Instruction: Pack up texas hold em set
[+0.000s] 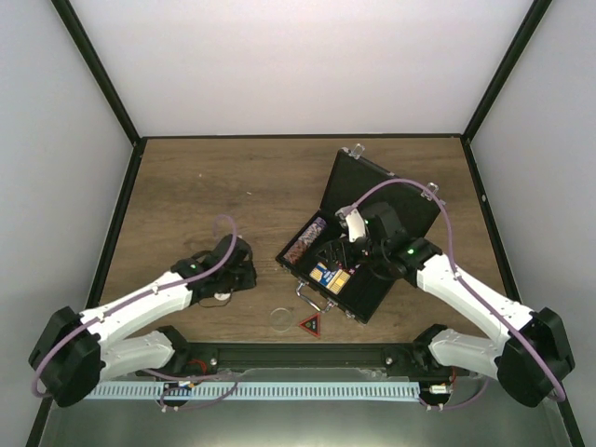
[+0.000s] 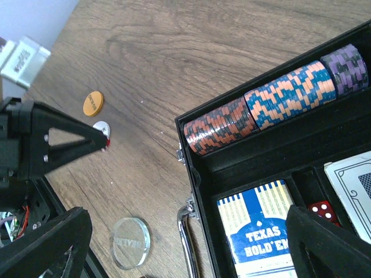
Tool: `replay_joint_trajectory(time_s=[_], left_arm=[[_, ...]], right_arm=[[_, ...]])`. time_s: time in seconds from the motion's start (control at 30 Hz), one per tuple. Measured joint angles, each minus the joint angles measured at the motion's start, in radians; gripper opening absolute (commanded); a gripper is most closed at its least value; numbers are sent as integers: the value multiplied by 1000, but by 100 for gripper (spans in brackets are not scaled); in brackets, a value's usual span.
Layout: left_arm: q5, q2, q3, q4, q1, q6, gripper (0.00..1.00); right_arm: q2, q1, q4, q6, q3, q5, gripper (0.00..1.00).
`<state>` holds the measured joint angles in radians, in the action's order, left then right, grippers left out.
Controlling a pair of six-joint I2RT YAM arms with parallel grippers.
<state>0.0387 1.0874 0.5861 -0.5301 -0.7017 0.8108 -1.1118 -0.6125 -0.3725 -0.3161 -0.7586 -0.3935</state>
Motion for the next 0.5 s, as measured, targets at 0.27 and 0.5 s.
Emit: replay_joint_trajectory(time_s=[0.27,0.5], left_arm=[[3,152,85,65,-192,-29,13],[14,300,150,95,-253,-92,13]], right_arm=[[29,0,18,-27,0,-8,94],[44,0,19,-45,3,-8,94]])
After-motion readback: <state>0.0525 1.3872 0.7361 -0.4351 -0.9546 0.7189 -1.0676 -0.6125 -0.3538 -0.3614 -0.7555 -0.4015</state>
